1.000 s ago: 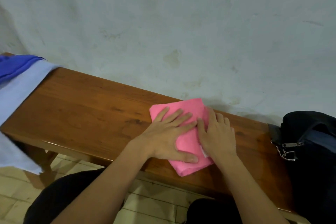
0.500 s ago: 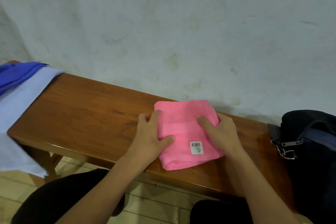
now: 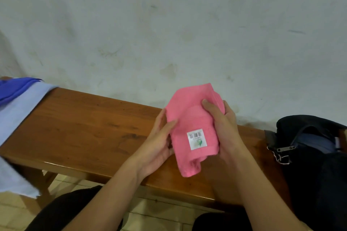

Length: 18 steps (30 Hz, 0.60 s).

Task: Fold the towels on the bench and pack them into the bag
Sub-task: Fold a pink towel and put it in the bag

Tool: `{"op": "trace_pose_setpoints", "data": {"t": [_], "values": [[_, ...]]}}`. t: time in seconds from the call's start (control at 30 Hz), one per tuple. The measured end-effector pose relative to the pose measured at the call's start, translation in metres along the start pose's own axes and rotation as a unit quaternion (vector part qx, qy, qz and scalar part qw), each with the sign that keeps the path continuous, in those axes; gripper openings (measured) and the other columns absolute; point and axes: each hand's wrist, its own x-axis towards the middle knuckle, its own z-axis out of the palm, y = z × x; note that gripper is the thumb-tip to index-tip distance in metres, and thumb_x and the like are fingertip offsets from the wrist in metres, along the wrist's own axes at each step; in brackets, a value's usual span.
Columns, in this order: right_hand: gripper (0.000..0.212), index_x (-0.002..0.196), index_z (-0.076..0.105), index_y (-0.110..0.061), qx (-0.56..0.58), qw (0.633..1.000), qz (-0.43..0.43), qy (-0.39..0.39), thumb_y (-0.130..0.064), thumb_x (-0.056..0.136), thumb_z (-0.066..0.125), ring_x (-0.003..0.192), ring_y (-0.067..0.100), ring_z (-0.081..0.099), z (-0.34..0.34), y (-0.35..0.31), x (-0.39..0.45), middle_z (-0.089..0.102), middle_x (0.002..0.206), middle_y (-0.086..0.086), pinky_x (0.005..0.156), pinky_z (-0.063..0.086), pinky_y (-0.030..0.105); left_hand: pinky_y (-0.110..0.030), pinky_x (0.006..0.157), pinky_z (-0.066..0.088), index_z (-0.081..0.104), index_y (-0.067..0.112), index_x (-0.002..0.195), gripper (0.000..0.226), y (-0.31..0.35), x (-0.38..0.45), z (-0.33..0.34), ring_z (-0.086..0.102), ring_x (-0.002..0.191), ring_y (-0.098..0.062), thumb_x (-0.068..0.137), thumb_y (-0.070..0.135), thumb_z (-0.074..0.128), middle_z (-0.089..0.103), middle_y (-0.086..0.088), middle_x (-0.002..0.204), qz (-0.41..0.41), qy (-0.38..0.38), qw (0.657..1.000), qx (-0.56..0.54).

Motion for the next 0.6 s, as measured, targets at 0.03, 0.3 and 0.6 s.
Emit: {"op": "trace_pose_setpoints", "data": {"t": [0.03,0.3,0.6], "values": [[0.037,0.114,0.058,-0.012,0.001,1.0,0.001,0.004,-0.026,0.085,0.075,0.099,0.042,0.069,-0.002,-0.003,-0.002,0.069,0.111,0.021,0.081,0.057,0.061,-0.049,0.082,0.057,0.032,0.056,0.137,0.061,-0.002,0.001,0.006,0.065,0.113,-0.034,0.094,0.026,0.062,0.055,-0.013,0.136,-0.001,-0.017,0.999,-0.029],[0.036,0.115,0.039,-0.033,-0.125,0.986,-0.099,0.038,-0.022,0.095,0.066,0.074,0.024,0.069,-0.083,-0.053,-0.022,0.068,0.1,0.01,0.059,0.059,0.036,-0.033,0.056,0.057,0.055,0.046,0.131,0.049,-0.003,0.003,0.065,0.066,0.101,-0.033,0.09,0.021,0.066,0.05,-0.004,0.134,0.076,0.007,0.996,0.041],[0.024,0.108,0.073,-0.034,-0.331,0.93,-0.144,0.074,-0.016,0.098,0.06,0.105,0.017,0.066,-0.229,-0.124,-0.041,0.063,0.118,-0.016,0.086,0.059,0.034,-0.037,0.073,0.061,0.057,0.042,0.131,0.05,-0.039,0.037,0.2,0.064,0.108,-0.026,0.09,0.018,0.068,0.053,-0.002,0.131,0.055,-0.102,0.983,0.143]]}}
